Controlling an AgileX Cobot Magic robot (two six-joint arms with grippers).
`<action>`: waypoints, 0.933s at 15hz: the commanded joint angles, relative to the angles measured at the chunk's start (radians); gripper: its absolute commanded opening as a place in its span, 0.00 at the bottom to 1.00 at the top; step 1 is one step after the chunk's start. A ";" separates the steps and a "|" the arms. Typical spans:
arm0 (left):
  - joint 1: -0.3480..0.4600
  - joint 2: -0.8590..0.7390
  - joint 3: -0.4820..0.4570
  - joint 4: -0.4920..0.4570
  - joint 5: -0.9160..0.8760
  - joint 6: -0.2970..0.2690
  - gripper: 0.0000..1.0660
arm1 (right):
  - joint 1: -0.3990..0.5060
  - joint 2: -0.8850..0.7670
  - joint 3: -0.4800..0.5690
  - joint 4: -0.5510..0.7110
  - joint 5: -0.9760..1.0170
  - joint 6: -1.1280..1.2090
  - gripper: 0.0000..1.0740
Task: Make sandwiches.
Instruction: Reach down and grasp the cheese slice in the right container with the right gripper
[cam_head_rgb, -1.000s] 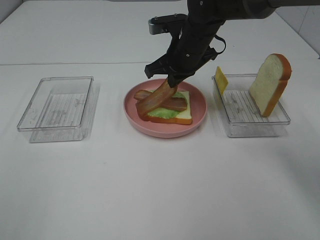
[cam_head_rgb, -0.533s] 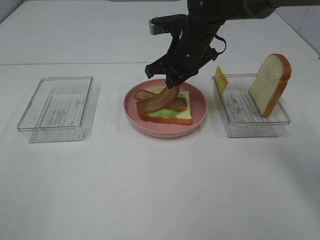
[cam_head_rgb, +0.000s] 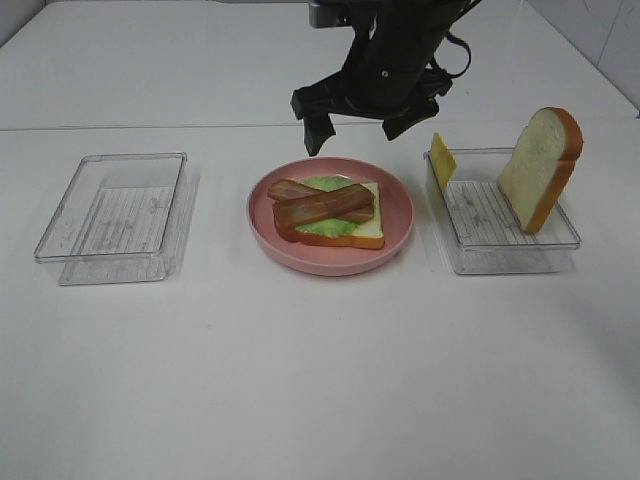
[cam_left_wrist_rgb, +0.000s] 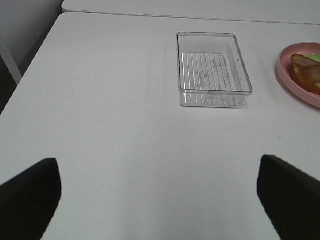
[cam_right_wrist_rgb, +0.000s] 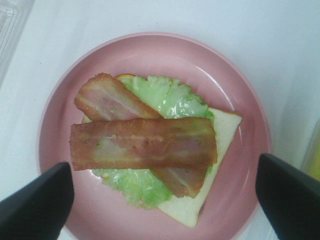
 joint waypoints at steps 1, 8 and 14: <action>0.002 -0.021 0.002 -0.004 -0.006 -0.004 0.94 | -0.002 -0.066 -0.008 0.002 0.064 0.042 0.90; 0.002 -0.021 0.002 -0.004 -0.006 -0.004 0.94 | -0.157 -0.096 -0.146 0.047 0.279 0.043 0.90; 0.002 -0.021 0.002 -0.005 -0.006 -0.004 0.94 | -0.284 0.005 -0.146 0.189 0.244 -0.005 0.89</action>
